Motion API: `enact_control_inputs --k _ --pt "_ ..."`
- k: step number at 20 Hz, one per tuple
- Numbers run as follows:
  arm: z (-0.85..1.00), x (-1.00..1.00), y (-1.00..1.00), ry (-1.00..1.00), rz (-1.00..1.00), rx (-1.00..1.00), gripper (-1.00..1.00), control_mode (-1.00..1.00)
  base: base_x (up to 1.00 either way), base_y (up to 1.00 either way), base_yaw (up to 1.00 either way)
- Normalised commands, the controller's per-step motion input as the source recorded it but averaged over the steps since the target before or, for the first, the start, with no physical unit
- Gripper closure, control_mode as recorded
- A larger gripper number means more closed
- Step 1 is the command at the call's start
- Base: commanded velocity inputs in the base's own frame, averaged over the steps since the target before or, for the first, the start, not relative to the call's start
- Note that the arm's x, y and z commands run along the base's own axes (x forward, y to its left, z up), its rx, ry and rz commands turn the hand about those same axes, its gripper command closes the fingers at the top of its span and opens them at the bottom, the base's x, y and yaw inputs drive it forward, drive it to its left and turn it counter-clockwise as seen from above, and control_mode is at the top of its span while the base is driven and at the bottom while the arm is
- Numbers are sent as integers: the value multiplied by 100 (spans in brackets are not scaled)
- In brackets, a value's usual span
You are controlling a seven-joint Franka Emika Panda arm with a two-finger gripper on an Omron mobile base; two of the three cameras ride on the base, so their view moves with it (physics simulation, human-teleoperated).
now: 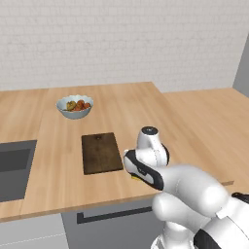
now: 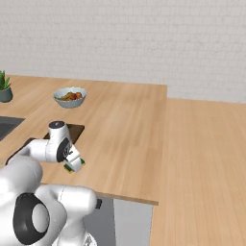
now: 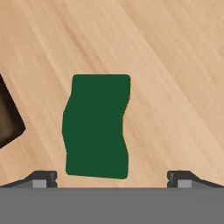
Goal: Pick up the sponge from the counter and clean the cutting board by briefly scrubbing or pressing down on the cutting board. Once finished, release the sponge.
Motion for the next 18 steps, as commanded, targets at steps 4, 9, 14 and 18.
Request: enact_control_inputs --k 4,9,14,18 --pt "-15 14 0 0 0 0 -100 -100 0 0 0" --pt "-18 12 0 0 0 0 -100 -100 0 0 0" --pt "-22 15 0 0 0 0 -100 -100 0 0 0" --pt "-26 11 0 0 0 0 -100 -100 0 0 0"
